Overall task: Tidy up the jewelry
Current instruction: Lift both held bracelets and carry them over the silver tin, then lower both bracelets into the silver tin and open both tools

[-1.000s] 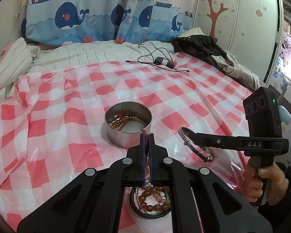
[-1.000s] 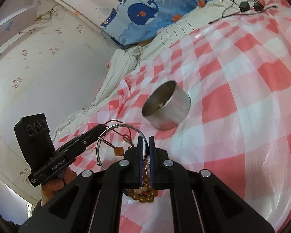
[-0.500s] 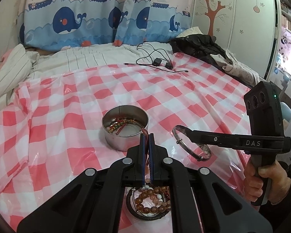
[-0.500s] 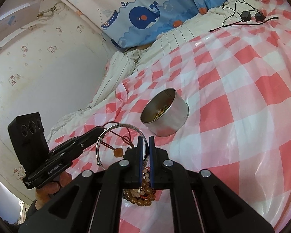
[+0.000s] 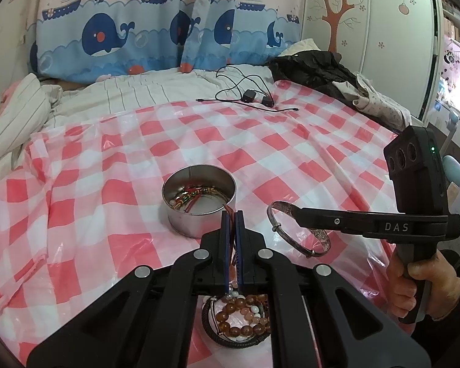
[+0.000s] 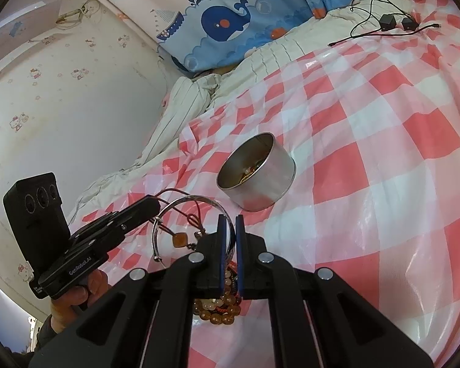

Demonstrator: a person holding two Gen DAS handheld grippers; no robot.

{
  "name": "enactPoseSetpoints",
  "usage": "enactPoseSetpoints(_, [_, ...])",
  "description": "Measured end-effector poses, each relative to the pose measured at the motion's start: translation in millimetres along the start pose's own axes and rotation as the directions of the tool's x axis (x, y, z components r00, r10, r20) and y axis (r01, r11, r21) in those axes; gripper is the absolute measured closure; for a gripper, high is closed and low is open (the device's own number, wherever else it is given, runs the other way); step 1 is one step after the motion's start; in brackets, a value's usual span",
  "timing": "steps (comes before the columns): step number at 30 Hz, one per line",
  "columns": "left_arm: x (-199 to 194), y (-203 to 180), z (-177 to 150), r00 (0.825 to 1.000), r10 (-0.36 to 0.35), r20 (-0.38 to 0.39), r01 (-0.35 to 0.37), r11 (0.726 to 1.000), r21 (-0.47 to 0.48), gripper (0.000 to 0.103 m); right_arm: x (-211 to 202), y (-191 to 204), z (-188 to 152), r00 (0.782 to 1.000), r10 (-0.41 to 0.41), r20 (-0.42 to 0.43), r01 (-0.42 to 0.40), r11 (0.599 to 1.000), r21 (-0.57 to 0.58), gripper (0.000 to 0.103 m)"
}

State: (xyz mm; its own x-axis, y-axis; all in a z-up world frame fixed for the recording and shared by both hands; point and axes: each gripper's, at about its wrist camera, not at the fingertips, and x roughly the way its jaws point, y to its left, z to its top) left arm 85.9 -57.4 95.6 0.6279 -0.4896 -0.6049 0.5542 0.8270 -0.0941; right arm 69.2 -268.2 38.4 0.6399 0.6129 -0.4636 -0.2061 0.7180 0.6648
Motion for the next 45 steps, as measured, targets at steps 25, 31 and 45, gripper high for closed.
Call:
enactPoseSetpoints(25, [65.2, 34.7, 56.5, 0.998, -0.055, 0.016, 0.056, 0.993, -0.108, 0.1, 37.3, -7.1, 87.4, 0.987, -0.16, 0.03, 0.162, 0.979, -0.127, 0.097])
enactPoseSetpoints(31, [108.8, 42.4, 45.5, 0.993, -0.036, -0.115, 0.024, 0.994, -0.109, 0.099, 52.0, -7.2, 96.7, 0.981, -0.192, 0.025, 0.194, 0.969, -0.153, 0.097])
enactPoseSetpoints(45, [47.0, 88.7, 31.1, 0.992, 0.111, -0.064, -0.122, 0.972, -0.201, 0.062, 129.8, 16.0, 84.3, 0.946, -0.318, -0.063, 0.281, 0.901, -0.329, 0.084])
